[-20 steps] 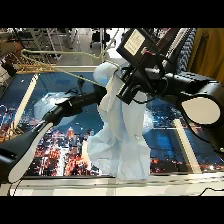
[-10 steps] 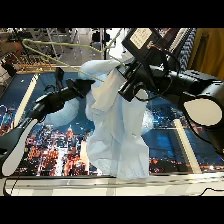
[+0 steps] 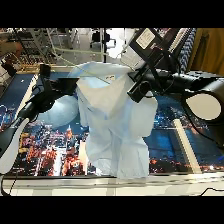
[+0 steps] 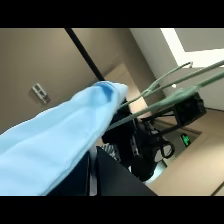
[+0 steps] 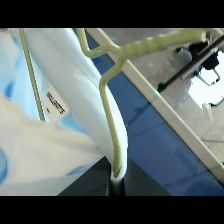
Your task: Fold the clothes and pants, and hang the long-sleeved shirts on hangers.
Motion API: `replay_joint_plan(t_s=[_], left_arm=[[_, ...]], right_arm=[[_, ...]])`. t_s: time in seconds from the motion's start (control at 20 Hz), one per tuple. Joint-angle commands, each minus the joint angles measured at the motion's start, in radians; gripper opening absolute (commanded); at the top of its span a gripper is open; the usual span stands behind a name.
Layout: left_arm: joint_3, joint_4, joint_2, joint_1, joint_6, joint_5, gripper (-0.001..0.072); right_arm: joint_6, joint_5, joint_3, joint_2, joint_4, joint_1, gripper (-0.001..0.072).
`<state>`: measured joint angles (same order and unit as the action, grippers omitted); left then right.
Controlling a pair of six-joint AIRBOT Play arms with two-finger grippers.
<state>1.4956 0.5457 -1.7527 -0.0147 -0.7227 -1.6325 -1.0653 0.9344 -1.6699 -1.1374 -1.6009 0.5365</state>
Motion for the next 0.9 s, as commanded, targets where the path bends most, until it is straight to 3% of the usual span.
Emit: replay_joint_plan(t_s=[0.0, 0.25, 0.65, 0.8, 0.85], left_arm=[[0.001, 0.026, -0.002, -0.049, -0.025, 0.034, 0.0014], [0.001, -0.032, -0.002, -0.05, -0.093, 0.22, 0.0014], [0.001, -0.074, -0.002, -0.04, -0.127, 0.237, 0.0014], [0.001, -0.303, -0.002, -0.016, -0.19, 0.207, 0.0016], [0.001, -0.386, -0.002, -0.001, -0.219, 0.205, 0.0107]], right_arm=[[0.015, 0.08, 0.003, 0.0, 0.005, -0.043, 0.0023], [0.057, 0.09, 0.003, -0.002, 0.087, -0.09, 0.0023], [0.078, 0.118, 0.003, -0.002, 0.087, -0.096, 0.0023], [0.026, 0.08, 0.003, -0.002, 0.074, -0.096, 0.0023], [0.027, 0.066, 0.003, -0.002, 0.075, -0.096, 0.0023]])
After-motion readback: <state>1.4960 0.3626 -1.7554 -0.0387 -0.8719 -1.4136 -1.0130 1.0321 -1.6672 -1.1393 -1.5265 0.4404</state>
